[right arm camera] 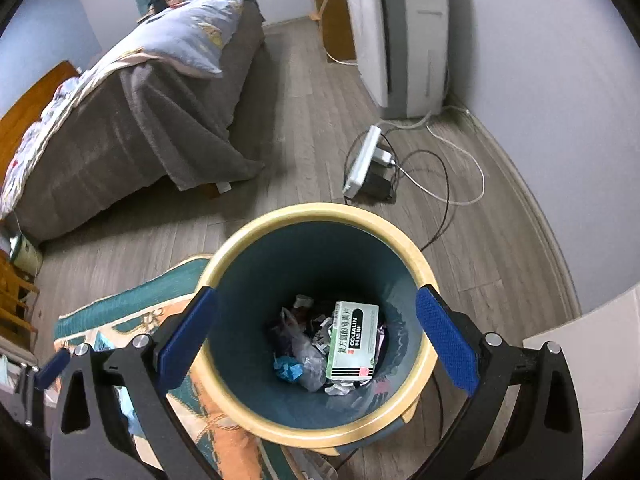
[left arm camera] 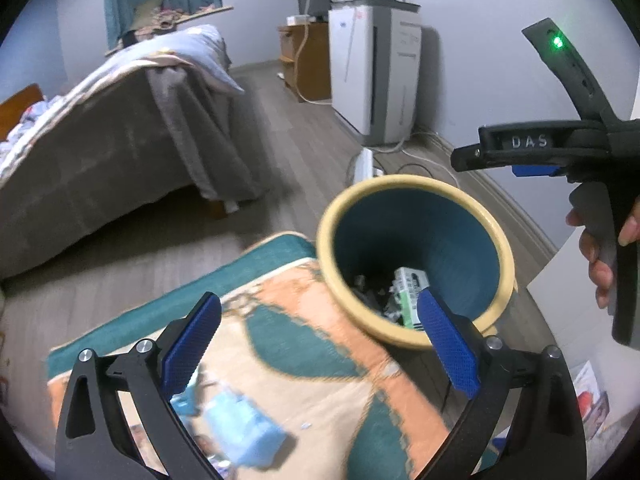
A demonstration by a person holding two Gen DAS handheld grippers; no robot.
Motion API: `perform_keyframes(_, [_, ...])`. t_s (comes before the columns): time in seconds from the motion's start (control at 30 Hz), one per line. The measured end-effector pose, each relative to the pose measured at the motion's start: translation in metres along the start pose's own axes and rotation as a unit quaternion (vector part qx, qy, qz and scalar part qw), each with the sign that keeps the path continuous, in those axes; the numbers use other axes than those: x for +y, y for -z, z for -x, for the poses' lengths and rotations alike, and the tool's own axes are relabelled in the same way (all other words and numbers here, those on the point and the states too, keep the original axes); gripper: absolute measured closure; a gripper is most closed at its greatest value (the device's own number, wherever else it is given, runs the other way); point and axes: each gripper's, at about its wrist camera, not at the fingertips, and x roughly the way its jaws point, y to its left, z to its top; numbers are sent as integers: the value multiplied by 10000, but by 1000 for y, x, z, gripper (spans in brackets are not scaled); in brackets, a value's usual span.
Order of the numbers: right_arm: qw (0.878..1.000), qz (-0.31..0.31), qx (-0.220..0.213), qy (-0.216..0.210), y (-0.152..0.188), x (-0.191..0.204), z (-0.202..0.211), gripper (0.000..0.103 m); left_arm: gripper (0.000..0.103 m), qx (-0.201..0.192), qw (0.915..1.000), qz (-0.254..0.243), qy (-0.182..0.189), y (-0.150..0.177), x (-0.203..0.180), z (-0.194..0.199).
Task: Collect trash
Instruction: 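Move both tools back over the cushion toward the blue face masks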
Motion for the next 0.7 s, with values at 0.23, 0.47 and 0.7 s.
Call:
perform_keyframes(0.23, [9964,734,-291,-303,8,63,26,6,5,-51,9976,495,-472,16,49,58])
perform_keyframes(0.47, [9837,1666,-260,-619,30,132,28,6,5,163,9883,954,-1177,58,102,100])
perform_keyframes(0.7, [9772,1993,123,-725,55,169,7,6,5,229,9807,1352,-1393,90,139,112])
